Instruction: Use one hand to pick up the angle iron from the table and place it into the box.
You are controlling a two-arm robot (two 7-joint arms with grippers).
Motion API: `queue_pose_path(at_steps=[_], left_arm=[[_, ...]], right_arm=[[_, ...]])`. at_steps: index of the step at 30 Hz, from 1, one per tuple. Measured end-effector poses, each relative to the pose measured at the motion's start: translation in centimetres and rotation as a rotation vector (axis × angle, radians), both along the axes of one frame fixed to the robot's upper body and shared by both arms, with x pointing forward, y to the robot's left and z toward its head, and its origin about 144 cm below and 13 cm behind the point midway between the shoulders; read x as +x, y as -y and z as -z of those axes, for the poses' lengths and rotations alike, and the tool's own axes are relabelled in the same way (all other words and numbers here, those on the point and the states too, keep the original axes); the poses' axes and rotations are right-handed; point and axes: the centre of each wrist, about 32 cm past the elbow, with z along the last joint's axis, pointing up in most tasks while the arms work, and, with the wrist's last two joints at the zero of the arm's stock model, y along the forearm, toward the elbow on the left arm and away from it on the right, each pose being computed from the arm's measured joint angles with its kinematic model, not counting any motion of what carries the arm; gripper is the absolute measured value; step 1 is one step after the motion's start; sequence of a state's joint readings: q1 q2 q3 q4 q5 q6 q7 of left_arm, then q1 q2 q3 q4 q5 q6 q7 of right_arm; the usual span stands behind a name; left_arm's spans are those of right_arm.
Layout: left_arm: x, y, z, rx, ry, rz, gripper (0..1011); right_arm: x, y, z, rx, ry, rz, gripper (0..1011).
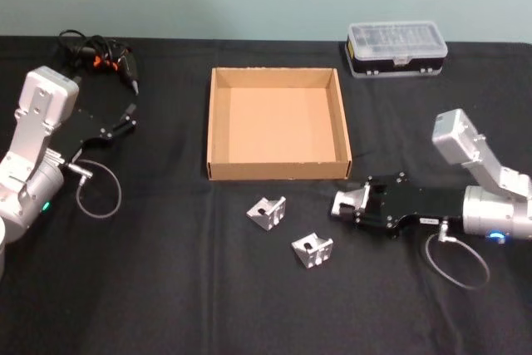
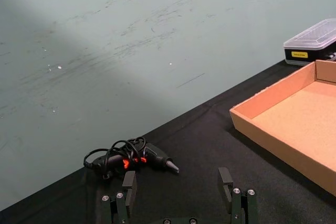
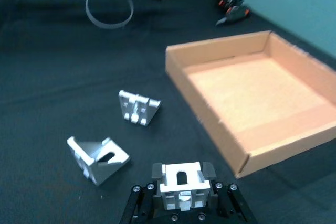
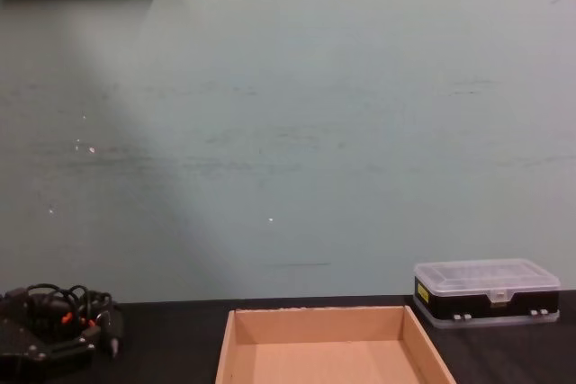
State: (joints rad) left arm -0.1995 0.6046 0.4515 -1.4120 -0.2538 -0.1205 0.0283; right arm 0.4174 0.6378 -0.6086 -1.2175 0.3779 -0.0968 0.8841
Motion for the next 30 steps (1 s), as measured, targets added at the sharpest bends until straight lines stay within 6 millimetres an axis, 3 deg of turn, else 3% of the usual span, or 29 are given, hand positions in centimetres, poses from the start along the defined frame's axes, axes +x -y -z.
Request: queue_pose_path(at_steps=[9, 15, 21, 30], left_arm=[[0.0, 0.0, 0.0, 0.000, 0.000, 0.000, 1011], [0.0, 0.0, 0.0, 0.000, 0.000, 0.000, 1011], [0.0, 0.0, 0.0, 0.000, 0.000, 0.000, 1011], [0.0, 0.0, 0.0, 0.000, 0.000, 0.000, 1011]], right_arm=[[-0.5, 0.7, -4.3, 0.118, 0.066, 0.049, 453], [0.1, 0.1, -6.5, 0.148, 0.102, 0.079, 453], [2.4, -2.2, -8.2, 0.127, 0.106, 0.156, 453], [7.0, -7.2, -9.9, 0.067, 0.066, 0.238, 453]])
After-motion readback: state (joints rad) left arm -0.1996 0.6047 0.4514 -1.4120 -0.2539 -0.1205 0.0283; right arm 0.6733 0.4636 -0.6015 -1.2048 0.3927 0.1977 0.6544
